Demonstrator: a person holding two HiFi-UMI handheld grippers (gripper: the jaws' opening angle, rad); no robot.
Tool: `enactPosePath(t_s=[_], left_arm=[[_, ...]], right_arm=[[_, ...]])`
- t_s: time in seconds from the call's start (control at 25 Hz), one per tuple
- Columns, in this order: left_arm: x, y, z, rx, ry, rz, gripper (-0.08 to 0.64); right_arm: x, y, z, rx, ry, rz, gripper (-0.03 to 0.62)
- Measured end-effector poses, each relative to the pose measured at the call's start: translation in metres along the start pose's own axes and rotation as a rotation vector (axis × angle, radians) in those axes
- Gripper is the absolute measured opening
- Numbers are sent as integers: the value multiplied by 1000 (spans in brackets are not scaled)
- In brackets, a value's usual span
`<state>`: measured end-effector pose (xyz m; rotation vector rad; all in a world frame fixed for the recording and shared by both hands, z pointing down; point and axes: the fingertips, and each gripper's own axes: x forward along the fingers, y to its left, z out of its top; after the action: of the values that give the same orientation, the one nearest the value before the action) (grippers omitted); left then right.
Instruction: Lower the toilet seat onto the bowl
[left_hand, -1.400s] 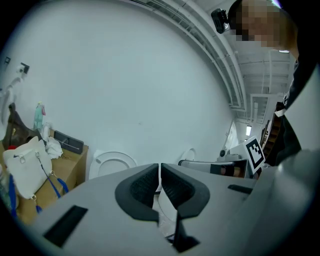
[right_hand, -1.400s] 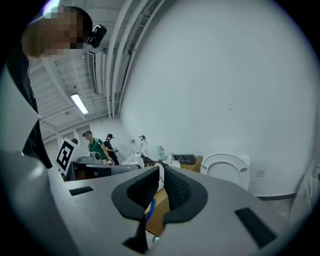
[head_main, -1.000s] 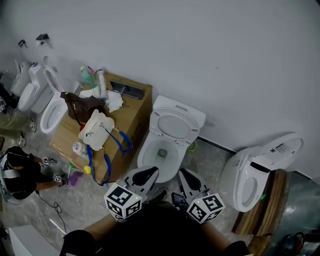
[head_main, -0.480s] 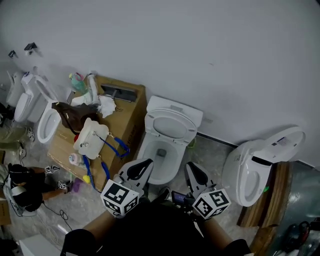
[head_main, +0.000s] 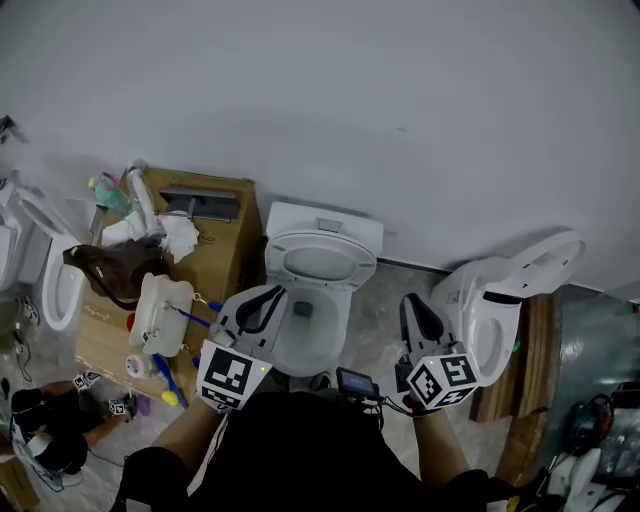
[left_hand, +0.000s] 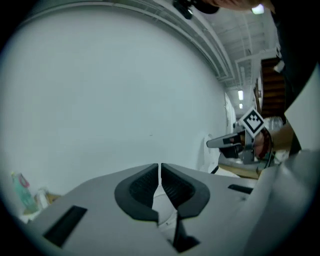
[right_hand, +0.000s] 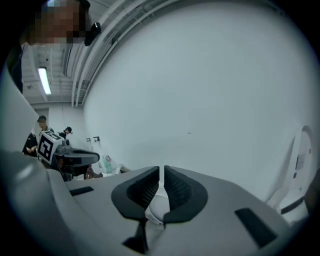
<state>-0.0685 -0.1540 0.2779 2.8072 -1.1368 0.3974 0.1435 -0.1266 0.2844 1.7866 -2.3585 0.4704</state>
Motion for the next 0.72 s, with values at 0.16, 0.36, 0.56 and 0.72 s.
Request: enactPosePath(t_s=[0.16, 0.36, 0.56, 0.72], left_arm=[[31, 27, -11, 121, 38, -49, 28], [78, 43, -49, 149, 128, -104, 28], [120, 49, -76, 175, 223, -121, 133], [145, 54, -99, 217, 299, -108, 144]], right_arm=[[26, -2, 9, -128, 58, -31, 52], [65, 0, -7, -298, 168, -3, 52], [108, -14, -34, -373, 217, 16, 54], [141, -20, -66, -389, 290, 65, 86]])
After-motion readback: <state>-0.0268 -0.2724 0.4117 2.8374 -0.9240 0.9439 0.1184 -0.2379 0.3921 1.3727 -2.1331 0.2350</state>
